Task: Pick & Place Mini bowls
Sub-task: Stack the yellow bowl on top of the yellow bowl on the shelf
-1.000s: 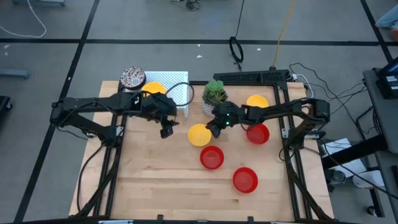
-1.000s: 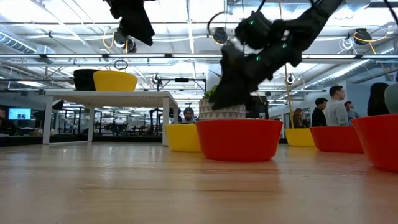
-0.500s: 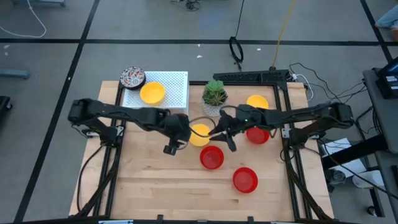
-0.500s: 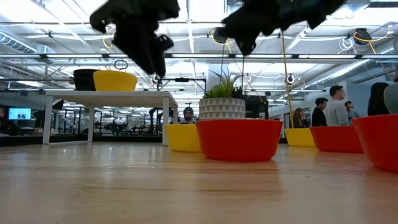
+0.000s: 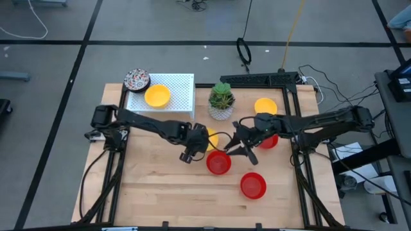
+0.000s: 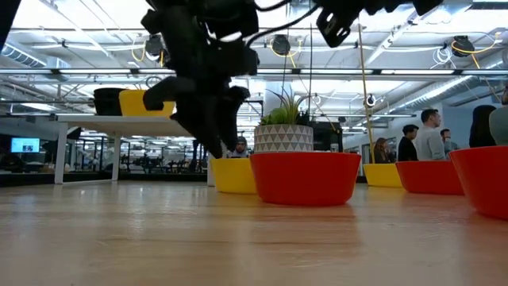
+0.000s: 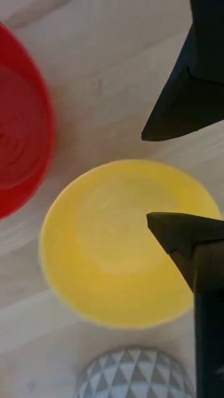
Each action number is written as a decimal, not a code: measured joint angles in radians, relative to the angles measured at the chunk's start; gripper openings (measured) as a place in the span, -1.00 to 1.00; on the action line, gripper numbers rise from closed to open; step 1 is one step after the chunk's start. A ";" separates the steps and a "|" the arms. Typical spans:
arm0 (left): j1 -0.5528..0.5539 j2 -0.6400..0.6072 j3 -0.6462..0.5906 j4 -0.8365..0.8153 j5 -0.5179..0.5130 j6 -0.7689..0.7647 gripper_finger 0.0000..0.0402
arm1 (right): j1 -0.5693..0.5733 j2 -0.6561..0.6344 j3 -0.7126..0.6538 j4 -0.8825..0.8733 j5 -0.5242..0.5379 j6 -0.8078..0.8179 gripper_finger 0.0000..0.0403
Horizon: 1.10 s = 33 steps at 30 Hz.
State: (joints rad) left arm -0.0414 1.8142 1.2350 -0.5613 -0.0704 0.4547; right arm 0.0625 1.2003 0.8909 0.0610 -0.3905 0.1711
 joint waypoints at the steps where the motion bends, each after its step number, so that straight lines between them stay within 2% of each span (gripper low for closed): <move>1: 0.000 0.008 0.000 -0.005 0.001 0.000 0.01 | 0.003 0.000 0.000 -0.005 -0.035 0.001 -0.44; 4: 0.000 0.027 0.000 -0.011 0.039 -0.008 0.01 | 0.015 0.003 0.000 0.003 -0.103 0.000 -0.44; 12: 0.001 0.086 0.000 0.048 0.036 -0.050 -0.03 | 0.025 0.008 0.000 0.074 -0.110 -0.033 -0.45; 15: 0.001 0.100 0.000 0.039 0.012 -0.065 -0.19 | 0.025 0.010 0.000 0.084 -0.109 0.001 -0.45; 19: 0.001 0.092 0.000 0.022 -0.010 -0.072 -0.57 | 0.025 0.009 0.000 0.084 -0.107 0.027 -0.47; 22: 0.001 0.063 0.000 0.001 -0.014 -0.082 -0.89 | 0.025 0.009 0.000 0.083 -0.106 0.027 -0.50; 23: 0.001 0.051 0.000 -0.001 -0.013 -0.099 -0.94 | 0.025 0.009 0.000 0.083 -0.106 0.026 -0.51; 28: 0.003 -0.045 0.000 -0.025 -0.025 -0.170 -0.91 | 0.025 0.002 0.000 0.074 -0.034 0.075 -0.57; 33: 0.003 -0.186 0.000 -0.054 -0.076 -0.216 -0.97 | 0.016 -0.017 0.001 -0.007 0.033 0.088 -0.60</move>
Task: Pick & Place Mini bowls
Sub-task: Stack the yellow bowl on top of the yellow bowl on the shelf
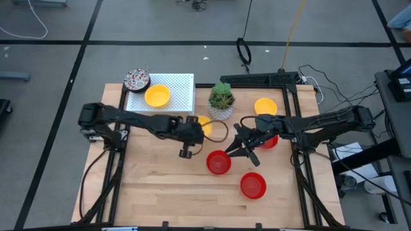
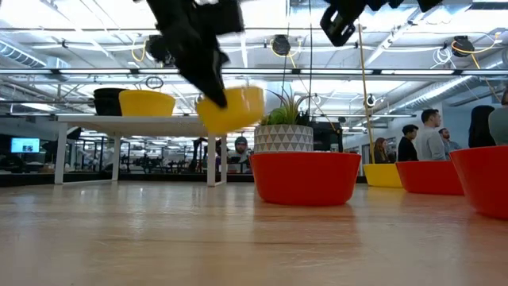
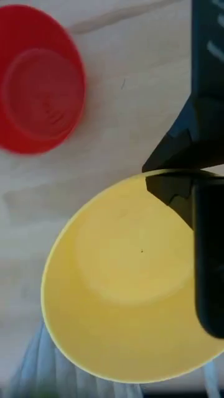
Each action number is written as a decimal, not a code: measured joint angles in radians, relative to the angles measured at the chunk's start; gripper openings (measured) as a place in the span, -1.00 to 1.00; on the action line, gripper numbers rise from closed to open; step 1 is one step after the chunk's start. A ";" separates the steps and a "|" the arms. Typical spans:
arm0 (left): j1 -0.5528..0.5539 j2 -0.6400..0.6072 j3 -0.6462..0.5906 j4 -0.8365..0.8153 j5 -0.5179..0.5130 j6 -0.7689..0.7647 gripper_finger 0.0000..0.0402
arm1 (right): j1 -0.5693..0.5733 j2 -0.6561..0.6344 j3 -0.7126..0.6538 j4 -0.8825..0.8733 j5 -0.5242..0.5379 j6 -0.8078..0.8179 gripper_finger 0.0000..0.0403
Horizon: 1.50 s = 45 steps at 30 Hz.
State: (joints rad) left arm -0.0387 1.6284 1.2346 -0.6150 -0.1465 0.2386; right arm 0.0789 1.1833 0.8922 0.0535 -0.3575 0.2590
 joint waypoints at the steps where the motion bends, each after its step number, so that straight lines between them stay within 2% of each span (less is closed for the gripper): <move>1: 0.001 -0.032 0.000 -0.013 -0.016 -0.006 -0.96 | -0.001 -0.009 0.000 -0.024 0.025 -0.001 -0.60; 7: 0.008 -0.214 0.000 -0.070 -0.155 -0.017 -0.89 | -0.001 -0.059 0.000 -0.137 0.148 -0.009 -0.55; 11: 0.029 -0.317 0.000 -0.104 -0.205 -0.045 -0.97 | -0.001 -0.079 0.000 -0.177 0.152 -0.013 -0.49; 15: 0.074 -0.393 0.000 -0.182 -0.284 -0.097 -0.92 | -0.006 -0.080 0.000 -0.220 0.155 -0.018 -0.44; 19: 0.137 -0.443 0.001 -0.295 -0.359 -0.135 -0.90 | -0.020 -0.080 0.000 -0.311 0.267 -0.020 -0.42; 24: 0.251 -0.459 0.001 -0.411 -0.348 -0.245 -0.97 | -0.066 -0.080 0.000 -0.439 0.422 -0.017 -0.43; 28: 0.325 -0.436 0.001 -0.473 -0.342 -0.304 -0.91 | -0.119 -0.080 0.000 -0.493 0.512 -0.009 -0.43; 34: 0.392 -0.387 0.001 -0.489 -0.248 -0.300 -0.96 | -0.209 -0.080 0.000 -0.529 0.518 -0.009 -0.43; 41: 0.423 -0.355 0.001 -0.487 -0.241 -0.287 -0.89 | -0.298 -0.079 0.000 -0.589 0.518 -0.009 -0.43; 45: 0.423 -0.345 0.001 -0.488 -0.224 -0.284 -0.94 | -0.336 -0.079 0.000 -0.599 0.518 -0.012 -0.43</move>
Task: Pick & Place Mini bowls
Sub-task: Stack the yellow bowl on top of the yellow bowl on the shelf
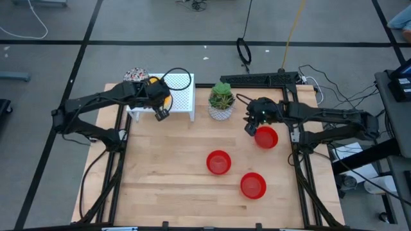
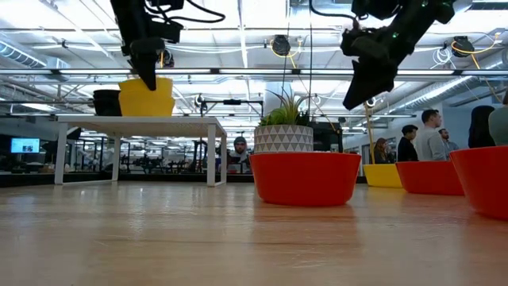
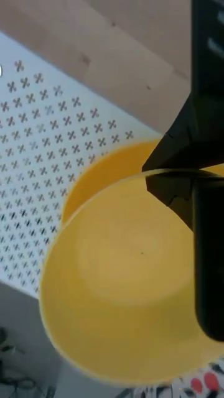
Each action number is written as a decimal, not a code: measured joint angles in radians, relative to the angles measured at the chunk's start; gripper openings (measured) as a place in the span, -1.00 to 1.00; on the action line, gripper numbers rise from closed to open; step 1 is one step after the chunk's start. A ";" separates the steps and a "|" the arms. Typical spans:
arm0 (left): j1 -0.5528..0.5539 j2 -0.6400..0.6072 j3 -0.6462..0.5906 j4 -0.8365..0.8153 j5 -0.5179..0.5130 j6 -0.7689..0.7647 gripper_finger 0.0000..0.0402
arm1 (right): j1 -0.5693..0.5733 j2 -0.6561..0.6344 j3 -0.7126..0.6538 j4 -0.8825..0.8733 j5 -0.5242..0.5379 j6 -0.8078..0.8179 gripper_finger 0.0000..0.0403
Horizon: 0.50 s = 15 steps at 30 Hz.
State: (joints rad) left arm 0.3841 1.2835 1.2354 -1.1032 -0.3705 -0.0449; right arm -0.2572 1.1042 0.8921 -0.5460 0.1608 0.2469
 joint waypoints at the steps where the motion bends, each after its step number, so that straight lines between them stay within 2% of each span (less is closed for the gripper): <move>1: 0.000 -0.002 0.000 -0.001 0.011 -0.002 -0.96 | -0.010 0.000 0.000 -0.002 0.000 -0.002 -0.43; 5: 0.001 -0.002 0.000 -0.001 0.055 0.006 -0.94 | -0.045 0.000 0.000 -0.014 0.000 -0.004 -0.43; 10: 0.001 -0.003 0.000 -0.001 0.055 0.006 -0.82 | -0.072 0.000 0.000 -0.027 0.000 -0.005 -0.43; 15: 0.001 -0.003 0.000 -0.001 0.056 0.005 -0.81 | -0.085 0.000 0.000 -0.040 0.000 -0.005 -0.43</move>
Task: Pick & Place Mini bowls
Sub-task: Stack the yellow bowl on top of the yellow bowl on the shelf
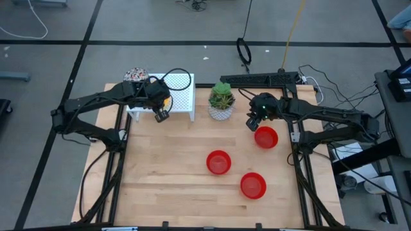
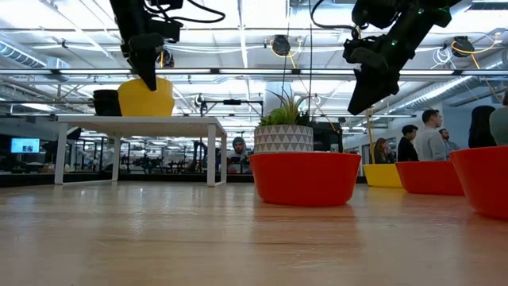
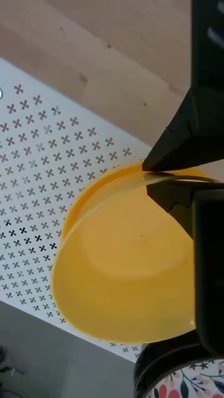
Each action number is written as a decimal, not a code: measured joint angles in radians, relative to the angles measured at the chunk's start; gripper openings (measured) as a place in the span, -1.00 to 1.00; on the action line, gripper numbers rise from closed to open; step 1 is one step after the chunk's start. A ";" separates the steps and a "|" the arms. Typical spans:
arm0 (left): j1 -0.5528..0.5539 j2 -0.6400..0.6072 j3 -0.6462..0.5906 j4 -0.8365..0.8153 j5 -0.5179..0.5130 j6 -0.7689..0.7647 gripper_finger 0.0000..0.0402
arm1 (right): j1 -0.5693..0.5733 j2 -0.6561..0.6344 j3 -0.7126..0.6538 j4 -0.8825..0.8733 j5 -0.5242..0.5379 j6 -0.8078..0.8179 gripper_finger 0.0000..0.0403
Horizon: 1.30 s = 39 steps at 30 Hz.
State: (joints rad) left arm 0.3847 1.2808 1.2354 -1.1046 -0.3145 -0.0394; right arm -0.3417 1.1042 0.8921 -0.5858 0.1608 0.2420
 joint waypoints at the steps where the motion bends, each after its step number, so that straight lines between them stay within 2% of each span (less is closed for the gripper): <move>1: 0.000 0.000 0.000 0.000 0.000 -0.005 -0.81 | 0.000 0.000 0.000 0.000 0.000 0.000 -0.43; 7: 0.000 0.000 0.000 0.000 0.001 -0.045 -0.76 | 0.000 0.000 0.000 0.000 0.000 0.000 -0.43; 18: 0.000 0.000 0.000 0.001 0.000 -0.048 -0.30 | 0.000 0.000 0.000 -0.007 0.002 -0.005 -0.43; 21: -0.003 -0.006 0.000 0.002 0.001 -0.048 -0.19 | 0.000 0.000 0.000 -0.043 0.066 -0.030 -0.43; 24: -0.017 -0.015 0.000 0.006 0.002 -0.048 -0.12 | -0.014 0.006 0.000 -0.093 0.130 -0.030 -0.43; 29: -0.065 -0.034 0.000 0.013 0.005 -0.048 -0.07 | -0.051 0.040 0.000 -0.122 0.098 0.008 -0.43; 34: -0.120 -0.065 0.000 0.071 0.095 -0.053 -0.07 | -0.085 0.118 0.000 -0.109 0.104 0.008 -0.43; 39: -0.180 -0.109 0.000 0.203 0.188 -0.093 -0.07 | -0.133 0.207 0.000 -0.094 0.103 0.006 -0.39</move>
State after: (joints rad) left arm 0.2043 1.1717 1.2354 -0.9019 -0.1264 -0.1320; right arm -0.4750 1.3115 0.8917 -0.6797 0.2642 0.2481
